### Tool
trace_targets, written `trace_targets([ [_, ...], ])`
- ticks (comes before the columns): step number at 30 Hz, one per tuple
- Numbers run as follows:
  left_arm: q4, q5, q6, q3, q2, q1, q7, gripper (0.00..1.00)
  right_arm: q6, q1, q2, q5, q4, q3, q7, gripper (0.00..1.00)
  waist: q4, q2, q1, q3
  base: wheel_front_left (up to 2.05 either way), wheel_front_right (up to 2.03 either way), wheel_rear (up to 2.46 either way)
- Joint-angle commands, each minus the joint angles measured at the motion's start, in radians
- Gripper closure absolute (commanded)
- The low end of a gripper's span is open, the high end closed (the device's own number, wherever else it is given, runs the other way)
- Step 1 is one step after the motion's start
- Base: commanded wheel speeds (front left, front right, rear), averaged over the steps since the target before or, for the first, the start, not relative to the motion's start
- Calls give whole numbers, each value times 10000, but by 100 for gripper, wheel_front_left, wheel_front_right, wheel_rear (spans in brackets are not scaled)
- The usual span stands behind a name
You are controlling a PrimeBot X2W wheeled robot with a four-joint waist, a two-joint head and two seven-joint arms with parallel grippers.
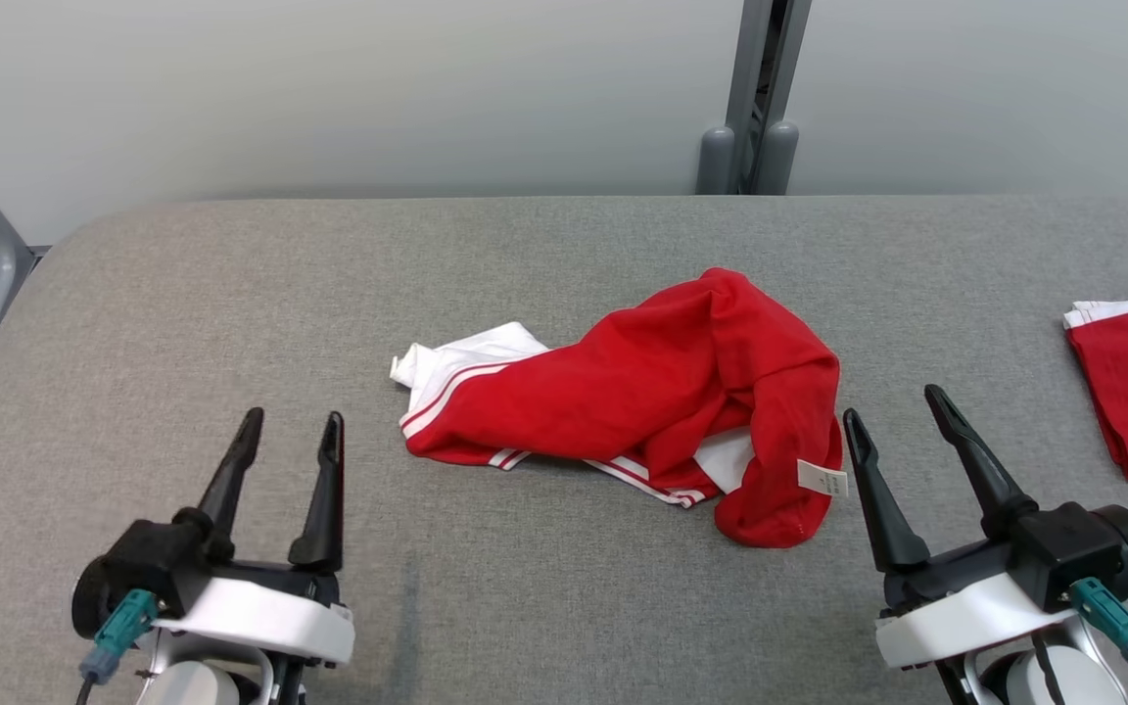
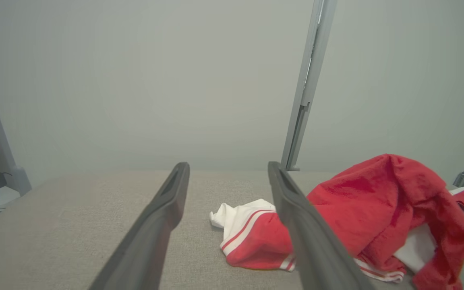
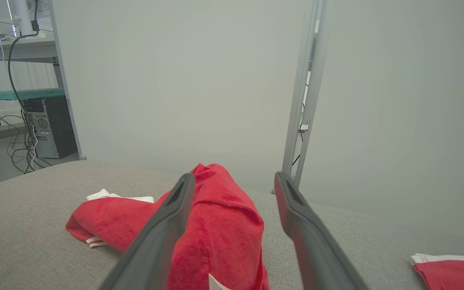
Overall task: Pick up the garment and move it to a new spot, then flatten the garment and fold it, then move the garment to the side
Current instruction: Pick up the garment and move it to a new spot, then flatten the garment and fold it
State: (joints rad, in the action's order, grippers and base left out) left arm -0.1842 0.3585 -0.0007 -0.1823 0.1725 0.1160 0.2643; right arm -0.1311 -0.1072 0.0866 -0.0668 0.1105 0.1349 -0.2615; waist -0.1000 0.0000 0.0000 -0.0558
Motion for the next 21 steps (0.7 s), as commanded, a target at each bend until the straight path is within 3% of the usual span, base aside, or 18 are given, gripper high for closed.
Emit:
trace_targets([
  [1, 58, -201, -125, 171, -90, -58, 1, 0, 9, 93, 8, -44, 14, -6, -44, 0, 21, 0, 0, 6, 0, 0, 0],
  [7, -121, -806, -702, 988, -758, -263, 1, 0, 9, 76, -55, -85, 80, 61, -44, 0, 59, 0, 0, 22, 0, 0, 0],
  [13, -344, -1099, -994, 1331, -985, -182, 2, 0, 9, 14, -70, -97, 39, 43, -44, 0, 121, 0, 0, -29, 0, 0, 0],
  [21, -1229, -858, -1229, 1008, -1139, -135, 2, 0, 9, -94, -91, -64, 43, 136, -44, 0, 249, 0, 0, -205, 0, 0, 0],
])
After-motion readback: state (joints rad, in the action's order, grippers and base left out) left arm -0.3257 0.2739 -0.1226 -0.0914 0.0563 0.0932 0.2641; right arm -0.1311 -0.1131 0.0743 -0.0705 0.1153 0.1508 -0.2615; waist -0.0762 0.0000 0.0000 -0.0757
